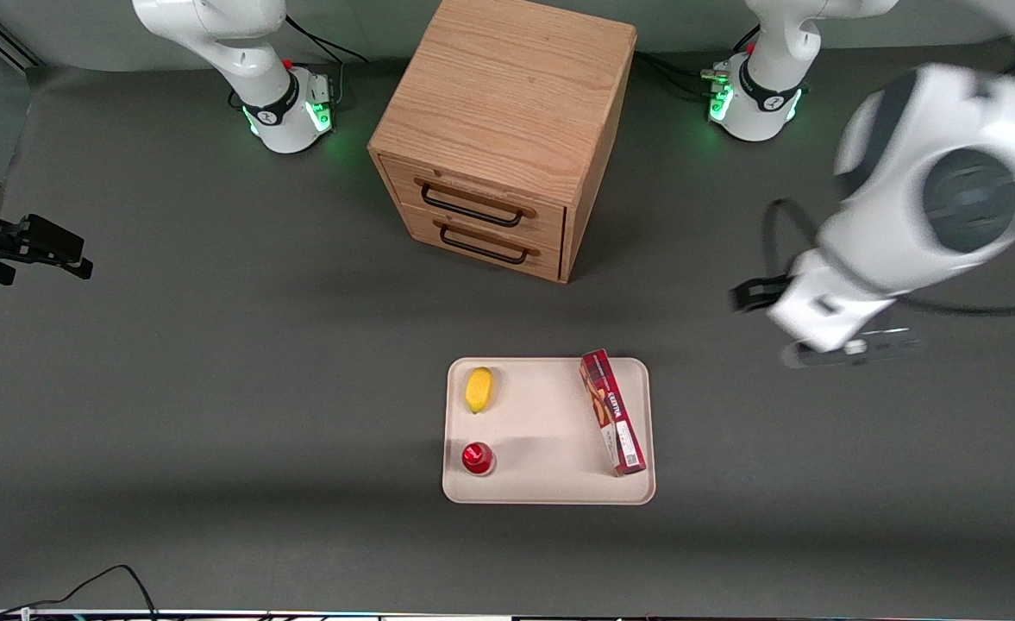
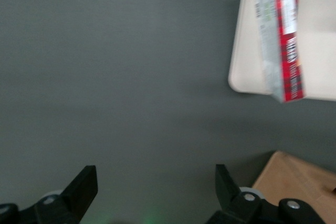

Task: Place red cookie box on tray
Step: 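Open the left gripper and raise it away from the tray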

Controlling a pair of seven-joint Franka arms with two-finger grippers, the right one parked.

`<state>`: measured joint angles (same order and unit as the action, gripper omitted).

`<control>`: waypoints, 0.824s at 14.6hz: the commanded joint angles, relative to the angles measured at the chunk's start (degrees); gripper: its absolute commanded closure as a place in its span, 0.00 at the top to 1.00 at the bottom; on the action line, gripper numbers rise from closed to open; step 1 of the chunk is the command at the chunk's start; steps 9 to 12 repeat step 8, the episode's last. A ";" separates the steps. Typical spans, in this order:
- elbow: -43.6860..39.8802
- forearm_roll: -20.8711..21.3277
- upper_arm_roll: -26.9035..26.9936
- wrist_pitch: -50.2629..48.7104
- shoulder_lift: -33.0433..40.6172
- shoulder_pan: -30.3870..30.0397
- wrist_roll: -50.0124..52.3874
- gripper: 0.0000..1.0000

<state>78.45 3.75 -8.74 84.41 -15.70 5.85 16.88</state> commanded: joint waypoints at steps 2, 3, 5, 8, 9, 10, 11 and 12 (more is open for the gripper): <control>12.04 -2.26 11.79 1.98 10.22 1.09 -15.45 1.00; 15.56 -1.73 13.47 4.25 13.20 1.09 -17.39 1.00; 19.28 -1.73 17.69 6.47 16.04 1.27 -24.23 1.00; 17.88 -0.41 18.06 6.03 15.70 1.36 -24.96 1.00; 17.88 -0.41 18.06 6.03 15.70 1.36 -24.96 1.00; 17.88 -0.41 18.06 6.03 15.70 1.36 -24.96 1.00; 17.88 -0.41 18.06 6.03 15.70 1.36 -24.96 1.00; 17.88 -0.41 18.06 6.03 15.70 1.36 -24.96 1.00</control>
